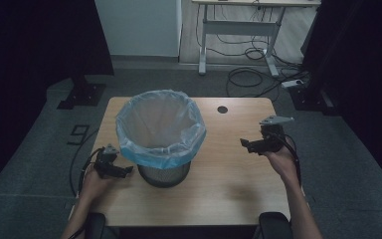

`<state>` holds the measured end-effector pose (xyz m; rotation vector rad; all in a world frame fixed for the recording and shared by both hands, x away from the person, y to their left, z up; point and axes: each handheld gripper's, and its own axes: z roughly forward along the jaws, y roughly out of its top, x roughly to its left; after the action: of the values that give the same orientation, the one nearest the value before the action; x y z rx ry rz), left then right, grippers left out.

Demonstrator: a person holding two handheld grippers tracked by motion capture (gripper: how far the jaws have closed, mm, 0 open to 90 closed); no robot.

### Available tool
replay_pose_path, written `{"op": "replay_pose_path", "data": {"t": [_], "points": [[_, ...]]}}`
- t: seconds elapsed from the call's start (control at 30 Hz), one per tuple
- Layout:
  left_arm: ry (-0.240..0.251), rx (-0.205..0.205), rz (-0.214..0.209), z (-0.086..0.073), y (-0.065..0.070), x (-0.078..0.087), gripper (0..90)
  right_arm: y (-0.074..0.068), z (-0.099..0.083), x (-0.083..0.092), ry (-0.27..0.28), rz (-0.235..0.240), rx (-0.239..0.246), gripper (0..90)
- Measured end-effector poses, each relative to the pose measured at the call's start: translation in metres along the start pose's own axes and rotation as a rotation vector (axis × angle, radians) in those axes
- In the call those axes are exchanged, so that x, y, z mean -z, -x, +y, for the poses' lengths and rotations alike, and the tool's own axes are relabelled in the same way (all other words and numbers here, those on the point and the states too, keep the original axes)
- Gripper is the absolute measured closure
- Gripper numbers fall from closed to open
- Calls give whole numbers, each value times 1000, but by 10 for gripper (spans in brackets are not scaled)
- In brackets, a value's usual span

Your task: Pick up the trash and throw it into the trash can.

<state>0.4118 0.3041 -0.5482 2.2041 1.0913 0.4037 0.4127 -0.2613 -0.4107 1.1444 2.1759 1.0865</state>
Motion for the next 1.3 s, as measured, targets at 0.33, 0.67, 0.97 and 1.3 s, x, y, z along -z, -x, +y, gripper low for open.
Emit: {"op": "replay_pose_path", "data": {"t": [0.33,0.67,0.97,1.3], "points": [[-1,0,0,0,0,0,0,6,-28,-5,-6,-18,-28,0],[-1,0,-1,0,0,0,0,4,-50,-19,-29,-24,-28,0],[0,0,-1,0,0,0,0,-7,-71,-37,-69,-15,-12,0],[0,0,-1,0,0,0,0,-15,-89,-51,-104,2,-18,0]]}}
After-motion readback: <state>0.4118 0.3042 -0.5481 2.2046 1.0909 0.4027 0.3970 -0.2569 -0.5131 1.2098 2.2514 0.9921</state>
